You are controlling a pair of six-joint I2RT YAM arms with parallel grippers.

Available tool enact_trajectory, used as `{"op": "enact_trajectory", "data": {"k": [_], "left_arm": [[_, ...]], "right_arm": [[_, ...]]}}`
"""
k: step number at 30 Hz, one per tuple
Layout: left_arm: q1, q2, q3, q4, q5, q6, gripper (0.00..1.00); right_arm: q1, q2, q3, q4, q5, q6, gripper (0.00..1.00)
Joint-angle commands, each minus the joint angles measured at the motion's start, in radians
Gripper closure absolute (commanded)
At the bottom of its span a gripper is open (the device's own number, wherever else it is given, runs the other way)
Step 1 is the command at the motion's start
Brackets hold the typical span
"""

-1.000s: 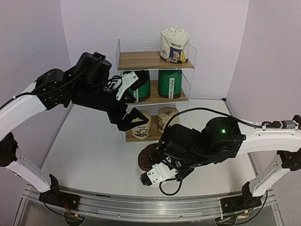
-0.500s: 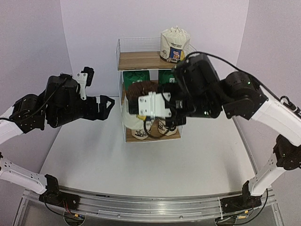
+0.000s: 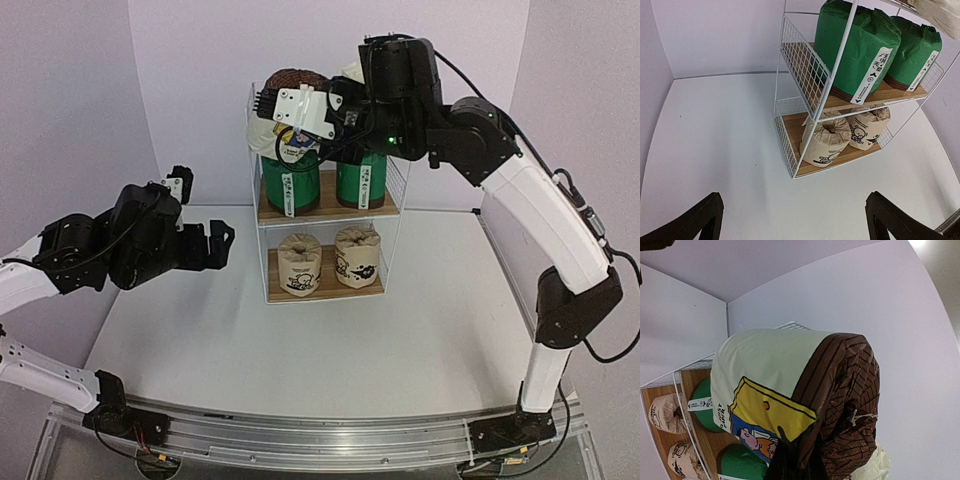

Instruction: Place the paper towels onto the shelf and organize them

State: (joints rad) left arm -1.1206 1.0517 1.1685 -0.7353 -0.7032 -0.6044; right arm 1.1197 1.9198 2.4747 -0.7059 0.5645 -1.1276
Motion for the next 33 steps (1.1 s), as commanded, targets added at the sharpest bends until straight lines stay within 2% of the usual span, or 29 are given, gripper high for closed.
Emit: {"op": "enact_trajectory", "data": {"k": [1,4,8,12,15,17,20,22,24,33], "left_arm": [[-0.002,-0.056,-0.021,0.002,-0.015,-0.024,0.0],[-0.002,-0.073,-0.031,0.018,-0.001,-0.019,0.0],[-0.002,-0.098,-0.055,0.085,0.05,-0.001,0.0],[-0.001,-0.156,-0.096,0.319,0.276,0.113,0.0],[-0.002,-0.199,-0.131,0.562,0.473,0.202,0.0],[-0.002,-0.188,-0.119,0.677,0.574,0.248,0.0],[-0.002,-0.133,-0.052,0.79,0.755,0.321,0.0],[-0.002,-0.107,-0.02,0.837,0.864,0.365,0.0],[-0.001,-0.088,0.007,0.845,0.916,0.405,0.0],[-0.002,-0.111,-0.01,0.856,1.001,0.448,0.0]], "right_arm": [[-0.017,0.019,0.044,0.146,-0.008,-0.069,1.0],[-0.018,0.04,0.064,0.177,0.004,-0.113,1.0],[-0.019,0.002,0.038,0.222,0.013,-0.021,1.0],[-0.019,-0.156,-0.129,0.313,-0.117,0.286,1.0],[-0.019,-0.326,-0.366,0.457,-0.258,0.54,1.0],[-0.019,-0.423,-0.535,0.578,-0.345,0.693,1.0],[-0.02,-0.501,-0.66,0.626,-0.368,0.877,1.0],[-0.019,-0.551,-0.735,0.665,-0.358,0.975,1.0],[-0.02,-0.613,-0.816,0.695,-0.346,1.068,1.0],[-0.021,-0.808,-1.149,0.794,-0.305,1.415,1.0]]}}
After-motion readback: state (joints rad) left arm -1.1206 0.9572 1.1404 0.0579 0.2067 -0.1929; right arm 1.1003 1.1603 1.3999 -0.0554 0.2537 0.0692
